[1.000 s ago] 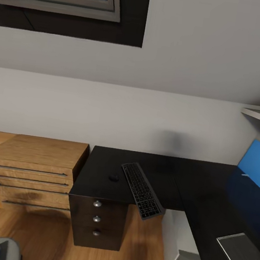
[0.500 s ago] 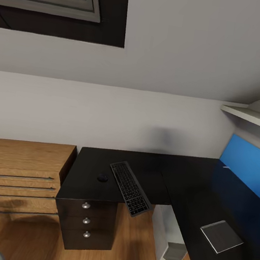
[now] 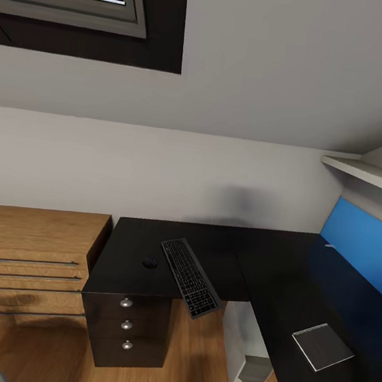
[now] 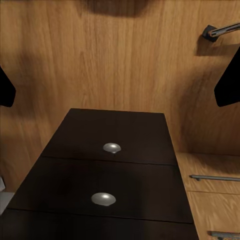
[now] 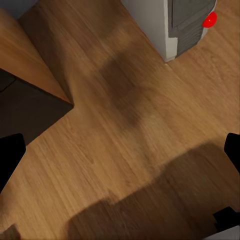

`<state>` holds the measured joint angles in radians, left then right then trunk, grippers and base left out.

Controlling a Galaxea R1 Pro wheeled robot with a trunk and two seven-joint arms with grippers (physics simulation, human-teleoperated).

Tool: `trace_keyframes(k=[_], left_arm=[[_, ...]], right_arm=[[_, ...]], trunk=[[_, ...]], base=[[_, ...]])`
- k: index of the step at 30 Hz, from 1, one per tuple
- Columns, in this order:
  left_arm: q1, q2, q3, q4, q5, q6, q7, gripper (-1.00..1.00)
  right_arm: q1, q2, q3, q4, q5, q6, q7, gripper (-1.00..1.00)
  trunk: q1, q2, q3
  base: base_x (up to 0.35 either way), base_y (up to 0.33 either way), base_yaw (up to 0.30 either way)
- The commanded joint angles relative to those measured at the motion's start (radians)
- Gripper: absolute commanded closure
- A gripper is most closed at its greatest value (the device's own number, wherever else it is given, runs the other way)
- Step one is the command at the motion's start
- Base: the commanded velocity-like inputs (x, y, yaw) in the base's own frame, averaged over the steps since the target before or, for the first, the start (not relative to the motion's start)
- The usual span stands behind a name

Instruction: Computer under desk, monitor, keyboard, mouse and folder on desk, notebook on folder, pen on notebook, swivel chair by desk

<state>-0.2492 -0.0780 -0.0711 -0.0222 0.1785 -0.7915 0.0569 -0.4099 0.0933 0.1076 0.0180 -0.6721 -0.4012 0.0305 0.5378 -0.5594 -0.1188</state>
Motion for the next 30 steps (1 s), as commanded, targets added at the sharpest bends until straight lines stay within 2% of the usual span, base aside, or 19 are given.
trace_keyframes(k=[1,9,24,30], left_arm=[[-0.001,0.0,-0.008,0.001,0.004,-0.003,0.006,-1.0],[-0.001,0.0,-0.009,0.001,0.004,-0.003,0.006,-1.0],[-0.001,0.0,-0.009,0.001,0.004,-0.003,0.006,-1.0],[-0.001,0.002,-0.009,0.001,0.004,-0.003,0.006,-1.0]], right_arm=[[-0.001,0.0,0.008,0.002,-0.011,-0.004,0.003,-1.0],[-0.001,0.0,0.008,0.002,-0.009,-0.006,0.003,-1.0],[-0.001,0.0,0.009,0.002,0.0,-0.007,0.004,-1.0],[-0.001,0.0,0.009,0.003,0.029,-0.006,0.004,-1.0]], trunk=[[0.0,-0.002,-0.002],[0.0,-0.002,-0.001],[0.0,-0.002,0.004],[0.0,-0.002,0.005]], base=[[0.0,0.0,0.0],[0.0,0.0,-0.09],[0.0,0.0,-0.232],[0.095,0.078,-0.251]])
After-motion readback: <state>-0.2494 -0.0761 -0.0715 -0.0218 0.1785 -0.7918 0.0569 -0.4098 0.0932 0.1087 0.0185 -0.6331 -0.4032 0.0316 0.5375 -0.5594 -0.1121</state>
